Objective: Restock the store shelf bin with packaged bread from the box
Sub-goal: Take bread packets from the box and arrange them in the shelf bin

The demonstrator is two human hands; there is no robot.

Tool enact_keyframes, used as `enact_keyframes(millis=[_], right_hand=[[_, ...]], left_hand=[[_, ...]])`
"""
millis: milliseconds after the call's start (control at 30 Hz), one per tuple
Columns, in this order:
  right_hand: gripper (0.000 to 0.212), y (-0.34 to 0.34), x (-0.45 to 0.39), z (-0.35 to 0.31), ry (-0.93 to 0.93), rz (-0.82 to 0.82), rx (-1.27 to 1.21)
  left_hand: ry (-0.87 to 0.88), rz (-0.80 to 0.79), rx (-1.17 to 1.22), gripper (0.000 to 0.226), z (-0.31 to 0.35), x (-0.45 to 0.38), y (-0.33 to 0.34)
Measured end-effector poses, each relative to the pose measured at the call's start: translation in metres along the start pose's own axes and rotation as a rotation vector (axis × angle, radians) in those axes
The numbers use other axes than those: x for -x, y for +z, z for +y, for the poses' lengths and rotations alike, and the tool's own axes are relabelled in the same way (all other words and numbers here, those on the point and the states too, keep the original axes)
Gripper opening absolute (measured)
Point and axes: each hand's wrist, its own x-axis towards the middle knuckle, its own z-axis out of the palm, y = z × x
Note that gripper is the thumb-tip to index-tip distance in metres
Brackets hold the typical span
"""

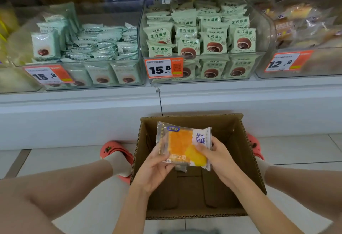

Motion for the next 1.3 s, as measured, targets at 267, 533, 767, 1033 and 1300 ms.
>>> enact_keyframes(millis=[267,533,767,1033,1300], right_hand=[[0.033,-0.042,0.004,-0.160,-0.367,0.089,-0.005],[0.027,-0.080,0.018,-0.348,-0.775,0.156,-0.127],[0.039,-0.103,-0.008,-0.466,-0.927,0.191,-0.186],[0.037,-0.112,-0.096,-0.528,-0.831,0.316,0.124],[0.065,-0.095,-0.121,-0.527,-0.889,0.670,0.555]], left_hand=[[0.246,0.091,-0.505,0.032,0.104,-0.026,0.102],[1.491,0.362,-1.874,0.032,0.190,-0.075,0.241],[1.768,0.521,-2.325,0.052,0.263,-0.126,0.332],[1.909,0.525,-2.382,0.052,0.302,-0.174,0.325],[1.938,0.506,-2.359,0.052,0.304,-0.177,0.321]])
